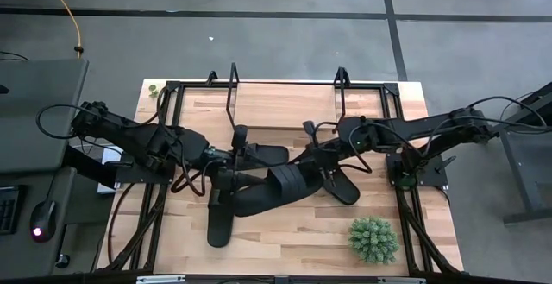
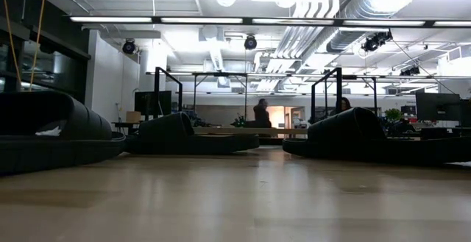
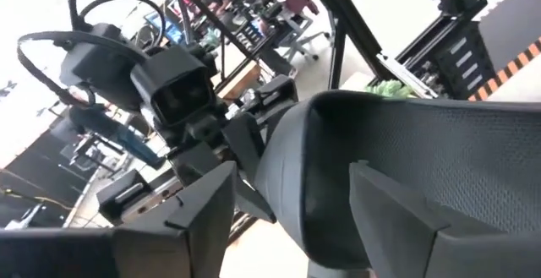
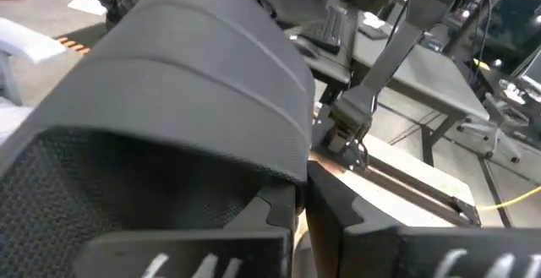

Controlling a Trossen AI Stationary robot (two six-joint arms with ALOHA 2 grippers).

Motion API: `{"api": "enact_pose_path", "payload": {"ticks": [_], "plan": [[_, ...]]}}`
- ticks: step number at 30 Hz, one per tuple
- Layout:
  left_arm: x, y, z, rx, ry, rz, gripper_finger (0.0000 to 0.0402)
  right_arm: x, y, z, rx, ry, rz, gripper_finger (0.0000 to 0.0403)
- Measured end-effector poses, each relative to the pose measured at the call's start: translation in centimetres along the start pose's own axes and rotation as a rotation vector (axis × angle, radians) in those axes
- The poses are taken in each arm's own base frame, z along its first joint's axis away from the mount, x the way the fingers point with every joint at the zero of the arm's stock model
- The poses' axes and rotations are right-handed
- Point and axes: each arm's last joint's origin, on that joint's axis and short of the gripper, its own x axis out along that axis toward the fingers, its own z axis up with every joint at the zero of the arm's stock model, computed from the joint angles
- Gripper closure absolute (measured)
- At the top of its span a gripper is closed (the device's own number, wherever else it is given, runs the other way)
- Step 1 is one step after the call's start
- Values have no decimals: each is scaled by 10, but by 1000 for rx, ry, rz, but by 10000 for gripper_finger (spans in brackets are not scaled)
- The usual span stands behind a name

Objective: Pick and place slides into the shelf
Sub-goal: Put the black slipper on the shelf

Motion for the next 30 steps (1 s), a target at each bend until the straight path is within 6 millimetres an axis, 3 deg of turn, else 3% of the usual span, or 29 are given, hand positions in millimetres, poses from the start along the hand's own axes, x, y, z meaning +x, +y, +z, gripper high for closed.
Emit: {"api": "enact_pose_path", "payload": {"ticks": [13, 24, 30], "plan": [[15, -8, -6, 4, 37, -26, 186, 22, -1, -4, -21, -40, -20, 402], [26, -13, -10, -4, 75, -23, 186, 24, -5, -7, -16, -33, -29, 402], [25, -13, -10, -7, 77, -18, 226, 24, -6, -7, -16, -39, -32, 402]]}}
